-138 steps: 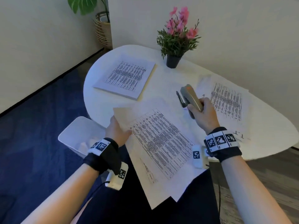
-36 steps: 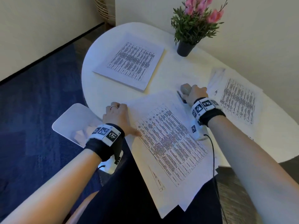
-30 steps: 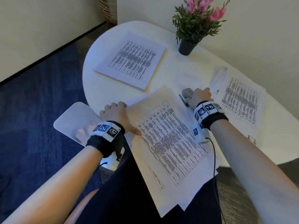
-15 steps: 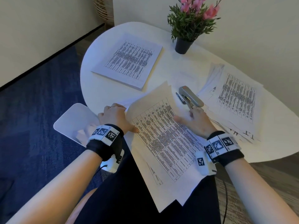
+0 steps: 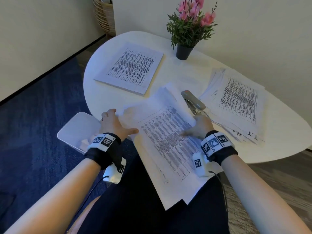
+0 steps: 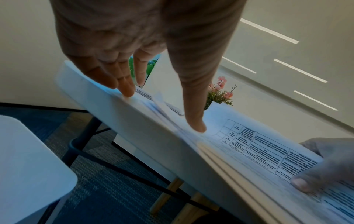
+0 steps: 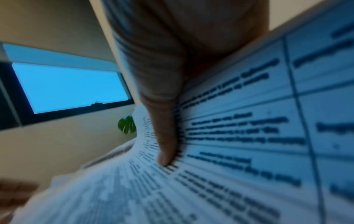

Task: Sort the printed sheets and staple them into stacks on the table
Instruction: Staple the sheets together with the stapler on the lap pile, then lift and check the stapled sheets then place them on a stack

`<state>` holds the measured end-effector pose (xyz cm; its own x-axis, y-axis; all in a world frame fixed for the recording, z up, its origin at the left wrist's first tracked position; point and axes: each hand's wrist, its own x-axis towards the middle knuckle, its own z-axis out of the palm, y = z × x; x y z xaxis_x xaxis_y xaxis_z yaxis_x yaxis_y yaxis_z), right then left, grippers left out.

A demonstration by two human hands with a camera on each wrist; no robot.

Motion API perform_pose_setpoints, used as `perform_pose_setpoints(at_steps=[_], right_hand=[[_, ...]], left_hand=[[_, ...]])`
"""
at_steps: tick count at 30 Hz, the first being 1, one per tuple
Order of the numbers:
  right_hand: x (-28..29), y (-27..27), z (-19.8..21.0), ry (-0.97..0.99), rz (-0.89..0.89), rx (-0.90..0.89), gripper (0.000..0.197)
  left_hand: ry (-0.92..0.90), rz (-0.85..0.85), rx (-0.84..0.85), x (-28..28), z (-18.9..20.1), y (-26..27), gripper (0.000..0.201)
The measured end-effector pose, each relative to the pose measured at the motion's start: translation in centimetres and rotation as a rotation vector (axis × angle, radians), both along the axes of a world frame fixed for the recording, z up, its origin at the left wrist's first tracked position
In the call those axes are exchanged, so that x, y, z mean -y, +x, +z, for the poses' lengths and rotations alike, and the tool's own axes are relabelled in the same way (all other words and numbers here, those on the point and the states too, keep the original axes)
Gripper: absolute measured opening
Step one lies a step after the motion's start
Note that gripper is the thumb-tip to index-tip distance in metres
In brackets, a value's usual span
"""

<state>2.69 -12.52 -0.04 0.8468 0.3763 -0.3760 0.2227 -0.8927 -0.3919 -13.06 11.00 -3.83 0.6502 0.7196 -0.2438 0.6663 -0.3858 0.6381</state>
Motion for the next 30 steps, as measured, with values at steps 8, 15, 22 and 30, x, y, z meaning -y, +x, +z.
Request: perform_pose_setpoints(at_steps=[8, 15, 22, 30], right_hand=[[3.3, 0.8, 5.5, 0.508, -0.045, 0.083, 0.062], [4.6, 1.1, 10.1, 0.945, -0.139, 0.166, 0.066], [3.0, 0.8, 10.8, 1.262, -0.238, 0.258, 0.04], [2.1, 0.9, 10.3, 1.332, -0.275, 0.243, 0.031]], left_hand=[[-0.263, 0.058, 0.275, 0.7, 2.5, 1.2, 0.124], [-0.462, -0.255, 0.545, 2.4, 8.7, 6.1, 0.084], [-0.241, -0.349, 0.793, 2.5, 13.4, 9.7, 0.045], [-0.255, -0.433, 0.857, 3.1, 15.8, 10.0, 0.069]])
